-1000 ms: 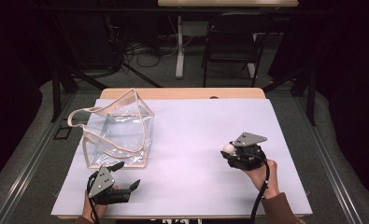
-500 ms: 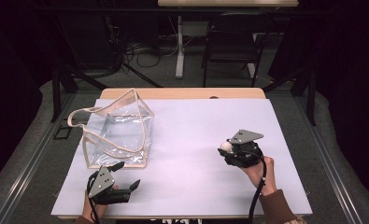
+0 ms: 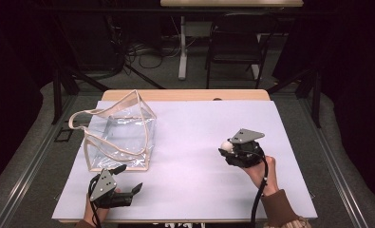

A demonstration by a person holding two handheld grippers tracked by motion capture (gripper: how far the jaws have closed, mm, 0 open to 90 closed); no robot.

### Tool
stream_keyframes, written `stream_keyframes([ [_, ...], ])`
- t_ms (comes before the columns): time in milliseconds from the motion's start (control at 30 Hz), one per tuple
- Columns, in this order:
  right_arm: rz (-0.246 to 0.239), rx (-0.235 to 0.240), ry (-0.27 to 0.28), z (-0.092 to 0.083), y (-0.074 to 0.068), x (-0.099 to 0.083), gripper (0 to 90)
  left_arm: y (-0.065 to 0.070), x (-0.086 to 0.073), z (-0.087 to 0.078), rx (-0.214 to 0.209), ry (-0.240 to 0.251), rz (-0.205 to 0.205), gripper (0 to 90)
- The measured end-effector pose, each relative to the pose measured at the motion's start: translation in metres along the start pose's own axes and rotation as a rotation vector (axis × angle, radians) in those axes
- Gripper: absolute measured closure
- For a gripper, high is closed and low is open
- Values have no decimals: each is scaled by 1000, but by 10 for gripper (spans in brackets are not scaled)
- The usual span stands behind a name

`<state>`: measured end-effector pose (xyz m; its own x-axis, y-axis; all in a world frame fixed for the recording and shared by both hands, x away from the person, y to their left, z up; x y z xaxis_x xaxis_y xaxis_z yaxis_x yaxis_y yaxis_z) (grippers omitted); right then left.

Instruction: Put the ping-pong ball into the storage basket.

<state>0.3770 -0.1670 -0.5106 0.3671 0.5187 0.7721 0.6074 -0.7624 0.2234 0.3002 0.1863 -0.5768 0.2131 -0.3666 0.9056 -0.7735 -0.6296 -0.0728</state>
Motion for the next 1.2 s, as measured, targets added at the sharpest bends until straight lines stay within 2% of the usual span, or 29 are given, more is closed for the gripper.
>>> stream_keyframes([
  [1200,-37,21,10,10,-9,26,509,0,0,0,-1,1,-1,159],
])
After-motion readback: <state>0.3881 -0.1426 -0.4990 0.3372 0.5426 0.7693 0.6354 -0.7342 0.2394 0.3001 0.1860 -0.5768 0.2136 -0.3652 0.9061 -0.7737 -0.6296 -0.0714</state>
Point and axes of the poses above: each handheld gripper's, and its own axes: z roughly forward along the jaws, x roughly out of its top, y roughly to its right, the point moved 7 cm from there along z, roughly forward along the jaws, and after that the axes turned 5 degrees about -x, right-handed, at the moved point
